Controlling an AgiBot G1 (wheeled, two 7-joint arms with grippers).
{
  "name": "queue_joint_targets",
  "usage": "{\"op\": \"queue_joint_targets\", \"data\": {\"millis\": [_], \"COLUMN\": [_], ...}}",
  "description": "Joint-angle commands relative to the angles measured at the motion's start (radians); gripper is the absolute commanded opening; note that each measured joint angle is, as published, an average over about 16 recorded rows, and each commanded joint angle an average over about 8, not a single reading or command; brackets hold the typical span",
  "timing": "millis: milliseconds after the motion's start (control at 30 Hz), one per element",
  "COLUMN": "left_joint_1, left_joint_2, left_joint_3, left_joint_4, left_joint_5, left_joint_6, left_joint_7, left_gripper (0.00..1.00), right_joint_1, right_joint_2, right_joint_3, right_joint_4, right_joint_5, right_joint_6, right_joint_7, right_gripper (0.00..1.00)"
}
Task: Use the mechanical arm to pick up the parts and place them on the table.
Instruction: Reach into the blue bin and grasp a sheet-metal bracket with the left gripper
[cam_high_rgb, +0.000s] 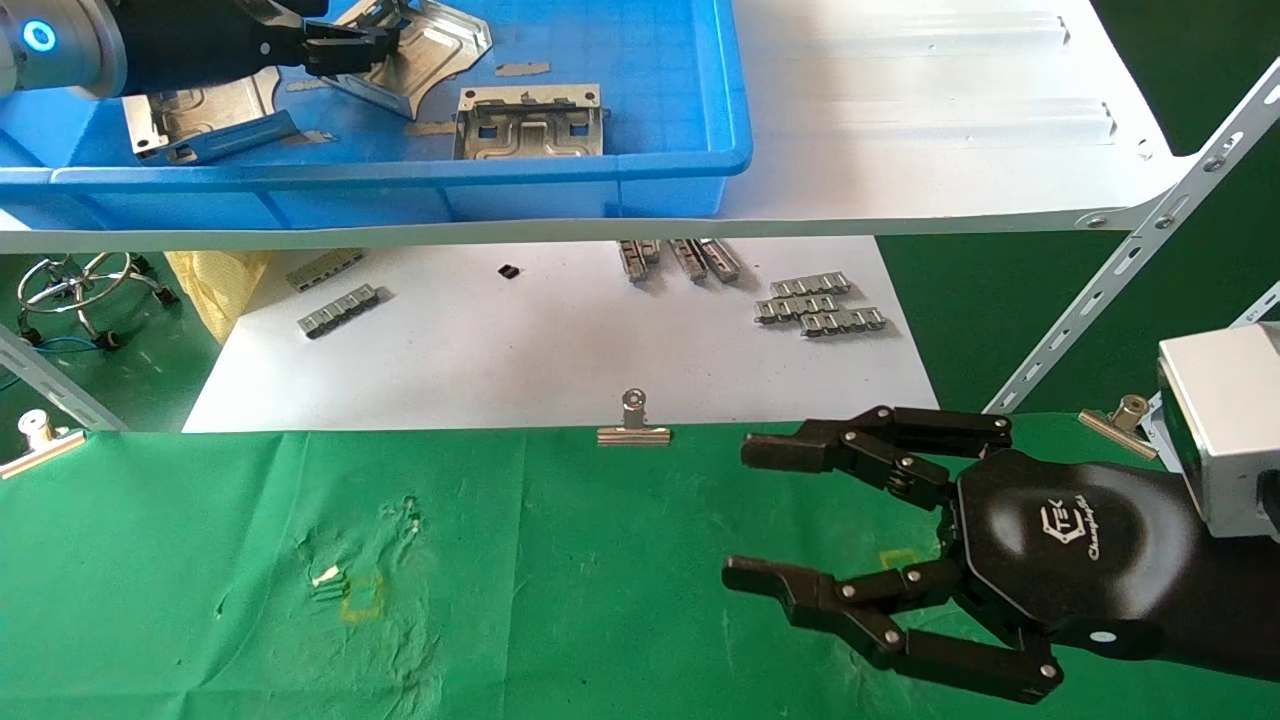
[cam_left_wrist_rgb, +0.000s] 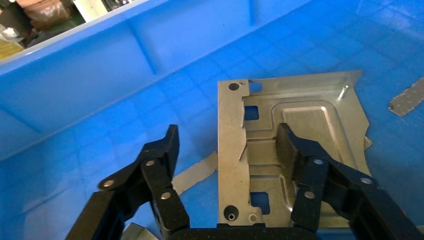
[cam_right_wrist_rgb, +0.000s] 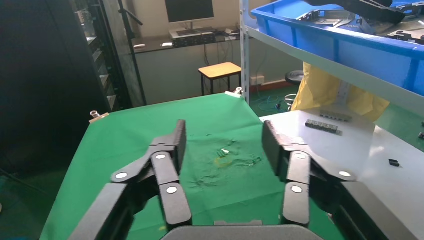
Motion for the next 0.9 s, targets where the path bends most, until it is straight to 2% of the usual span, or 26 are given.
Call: {"op": "queue_joint_targets", "data": {"millis": [33,600,767,900], "left_joint_1": [0.002,0.009,-0.006,-0.018], "left_joint_2": [-0.001,-0.006,-0.016,-0.033], "left_joint_3": [0.000,-0.009,-0.027,-0.043], "left_joint_4": [-0.003,-0.016,-0.038,-0.060], "left_joint_5": [0.000,-0.013,-0.039,-0.063], "left_joint_6": [-0.008,0.006,0.060,0.147], "left_joint_7": [-0.001,-0.005,0.009,0.037], "left_gripper": [0.00,0.00,0.00,0.00], "right_joint_1": [0.000,0.000,0.000,0.000], "right_joint_2": [0.000,0.000,0.000,0.000], "right_joint_3": [0.000,0.000,0.000,0.000], "right_joint_4": [0.000,0.000,0.000,0.000], "right_joint_5": [0.000,0.000,0.000,0.000], "right_joint_6": [0.000,0.000,0.000,0.000], "right_joint_7": [0.000,0.000,0.000,0.000], "right_gripper": [1.00,1.00,1.00,1.00]}}
